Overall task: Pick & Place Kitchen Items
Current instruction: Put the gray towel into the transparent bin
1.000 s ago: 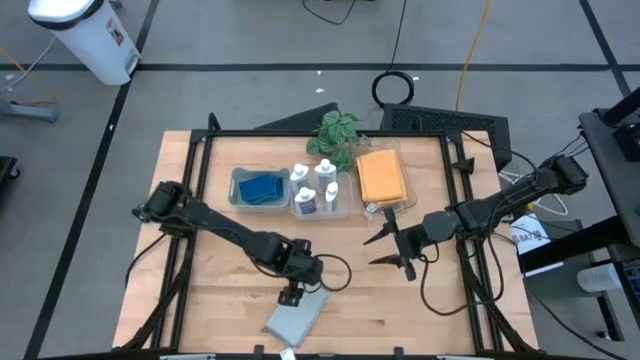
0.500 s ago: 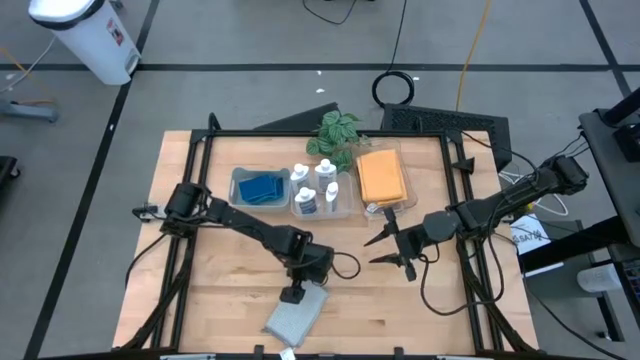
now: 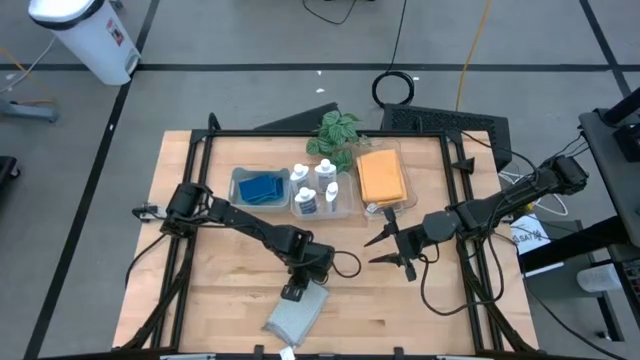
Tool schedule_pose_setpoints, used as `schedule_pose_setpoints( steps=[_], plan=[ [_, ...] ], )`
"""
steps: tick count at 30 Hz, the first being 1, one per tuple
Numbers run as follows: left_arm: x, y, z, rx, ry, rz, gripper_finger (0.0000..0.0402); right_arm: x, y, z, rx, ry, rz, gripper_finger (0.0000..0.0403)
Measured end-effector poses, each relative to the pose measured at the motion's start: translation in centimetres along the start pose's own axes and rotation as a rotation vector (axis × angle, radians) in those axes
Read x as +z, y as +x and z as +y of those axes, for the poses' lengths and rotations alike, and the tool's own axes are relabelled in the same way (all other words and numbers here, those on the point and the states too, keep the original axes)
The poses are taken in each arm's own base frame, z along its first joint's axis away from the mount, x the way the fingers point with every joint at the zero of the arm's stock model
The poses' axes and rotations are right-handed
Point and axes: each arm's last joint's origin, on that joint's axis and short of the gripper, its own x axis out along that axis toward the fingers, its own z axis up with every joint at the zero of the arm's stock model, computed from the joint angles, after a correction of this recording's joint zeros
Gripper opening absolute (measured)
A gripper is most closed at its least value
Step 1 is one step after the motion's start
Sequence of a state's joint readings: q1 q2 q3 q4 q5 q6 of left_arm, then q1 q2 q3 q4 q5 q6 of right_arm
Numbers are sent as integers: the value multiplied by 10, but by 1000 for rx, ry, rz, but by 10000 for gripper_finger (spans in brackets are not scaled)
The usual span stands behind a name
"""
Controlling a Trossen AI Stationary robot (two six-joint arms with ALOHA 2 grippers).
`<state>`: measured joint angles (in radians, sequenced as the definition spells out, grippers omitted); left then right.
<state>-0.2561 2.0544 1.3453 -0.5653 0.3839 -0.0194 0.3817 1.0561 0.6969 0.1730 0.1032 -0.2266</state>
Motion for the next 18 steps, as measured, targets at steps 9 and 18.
schedule_pose_setpoints(
  steps=[9, 18],
  plan=[
    [5, -19, -1, 226, 18, -34, 20, 0, 0, 0, 0, 5, -1, 162],
    [33, -82, -11, 679, 32, -266, 11, 0, 0, 0, -1, 5, -3, 159]
  ],
)
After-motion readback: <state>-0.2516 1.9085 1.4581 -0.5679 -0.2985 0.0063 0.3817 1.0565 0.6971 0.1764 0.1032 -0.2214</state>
